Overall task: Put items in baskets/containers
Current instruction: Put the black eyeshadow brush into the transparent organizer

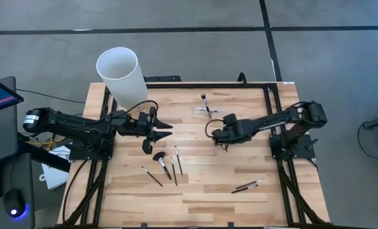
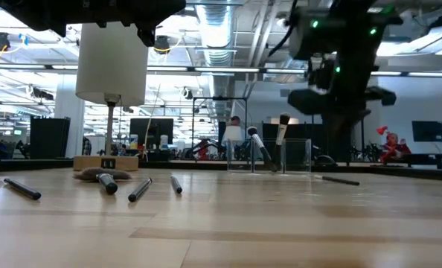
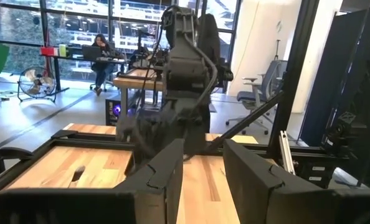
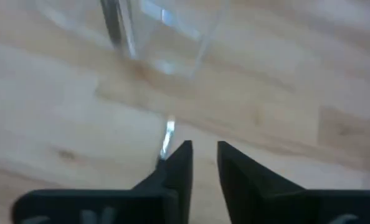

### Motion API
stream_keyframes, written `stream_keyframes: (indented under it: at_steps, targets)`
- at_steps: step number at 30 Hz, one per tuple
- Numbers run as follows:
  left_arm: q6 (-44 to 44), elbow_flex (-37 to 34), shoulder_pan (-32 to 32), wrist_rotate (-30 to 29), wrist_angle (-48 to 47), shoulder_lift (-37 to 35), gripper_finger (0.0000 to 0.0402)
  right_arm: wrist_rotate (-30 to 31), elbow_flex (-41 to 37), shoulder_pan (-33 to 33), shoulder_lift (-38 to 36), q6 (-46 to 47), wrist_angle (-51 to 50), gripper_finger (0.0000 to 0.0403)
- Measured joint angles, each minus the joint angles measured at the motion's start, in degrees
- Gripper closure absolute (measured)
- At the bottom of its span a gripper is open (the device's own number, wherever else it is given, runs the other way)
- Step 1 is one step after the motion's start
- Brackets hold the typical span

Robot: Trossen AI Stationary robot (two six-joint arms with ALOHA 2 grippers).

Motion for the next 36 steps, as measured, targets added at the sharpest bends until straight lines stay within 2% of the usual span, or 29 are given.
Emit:
stream_keyframes:
  at_steps: [4, 8, 10, 20, 28, 36]
  targets:
    - [-0.2, 0.0, -0.2, 0.0, -0.4, 0.0, 0.0289, -7.5, 0.0, -2.8, 2.7, -6.4, 4.5, 0.0298]
    - [-1.2, 0.0, -0.2, 0.6, -2.2, 0.0, 0.0289, -18.9, 0.0, -6.7, 4.7, -13.0, 8.4, 0.0294]
    - [-1.3, 0.0, -0.2, 1.3, -3.5, 0.0, 0.0289, -22.2, 0.0, -8.3, 4.9, -14.7, 8.0, 0.0297]
    - [0.4, -0.1, 1.5, 1.3, -5.2, 0.0, 0.0289, -28.4, 0.1, -11.9, 4.9, -17.0, 6.7, 0.0305]
    - [0.0, 0.0, 4.2, 1.3, -4.7, -0.9, 0.0289, -29.5, 0.0, -17.0, 5.3, -22.2, 10.4, 0.0306]
    - [-0.6, 0.0, 4.4, 1.3, -7.1, -1.5, 0.0289, -29.6, 0.0, -17.0, 5.3, -22.2, 9.8, 0.0306]
